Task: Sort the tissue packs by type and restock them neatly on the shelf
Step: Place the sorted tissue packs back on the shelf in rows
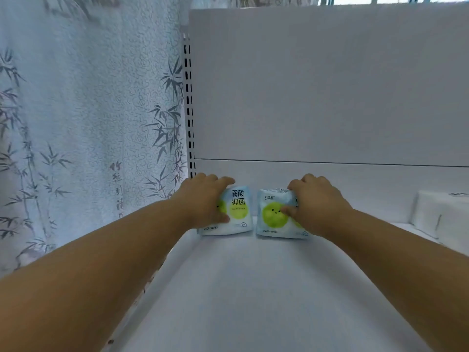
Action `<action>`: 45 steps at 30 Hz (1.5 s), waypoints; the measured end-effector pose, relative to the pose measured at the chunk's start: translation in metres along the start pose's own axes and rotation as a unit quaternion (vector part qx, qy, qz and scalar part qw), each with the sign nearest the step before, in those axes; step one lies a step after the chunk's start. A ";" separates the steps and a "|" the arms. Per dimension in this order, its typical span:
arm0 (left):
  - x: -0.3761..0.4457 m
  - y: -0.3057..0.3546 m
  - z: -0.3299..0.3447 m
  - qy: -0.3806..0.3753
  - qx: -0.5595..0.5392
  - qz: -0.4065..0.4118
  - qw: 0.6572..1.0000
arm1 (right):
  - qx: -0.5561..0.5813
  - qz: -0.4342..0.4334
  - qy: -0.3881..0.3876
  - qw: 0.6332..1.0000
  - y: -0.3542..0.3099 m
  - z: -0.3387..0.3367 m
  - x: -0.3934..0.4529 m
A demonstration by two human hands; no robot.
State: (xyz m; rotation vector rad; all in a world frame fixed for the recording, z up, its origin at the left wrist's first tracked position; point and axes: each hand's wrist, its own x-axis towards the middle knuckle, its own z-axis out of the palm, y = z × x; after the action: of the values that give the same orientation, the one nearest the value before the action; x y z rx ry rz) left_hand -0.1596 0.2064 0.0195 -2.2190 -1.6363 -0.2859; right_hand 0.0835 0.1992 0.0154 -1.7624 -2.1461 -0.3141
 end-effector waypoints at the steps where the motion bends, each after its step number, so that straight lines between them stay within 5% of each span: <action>1: 0.006 -0.003 0.003 0.002 -0.037 -0.005 0.999 | 0.007 -0.001 0.001 1.000 -0.003 0.003 0.004; 7: 0.026 -0.020 0.026 0.069 -0.032 0.036 0.996 | 0.024 -0.008 0.016 1.000 -0.012 0.017 0.032; 12: 0.027 -0.020 0.036 0.110 -0.024 0.032 0.993 | -0.092 -0.052 0.089 0.990 -0.020 0.024 0.031; 28: -0.024 0.034 0.001 0.095 0.035 -0.009 0.995 | -0.061 -0.090 0.089 0.990 -0.048 0.001 -0.014; 39: -0.163 0.146 -0.051 0.123 -0.012 -0.200 0.972 | 0.081 -0.208 0.105 0.969 -0.051 -0.041 -0.134; 45: -0.281 0.178 -0.082 0.115 0.025 -0.292 0.949 | 0.194 -0.270 0.051 0.942 -0.073 -0.054 -0.223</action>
State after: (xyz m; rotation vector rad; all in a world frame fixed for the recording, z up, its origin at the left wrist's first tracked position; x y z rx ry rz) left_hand -0.0718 -0.1190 -0.0406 -1.5424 -2.0958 -0.6206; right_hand 0.0567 -0.0371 -0.0203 -0.9095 -2.3803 -0.0955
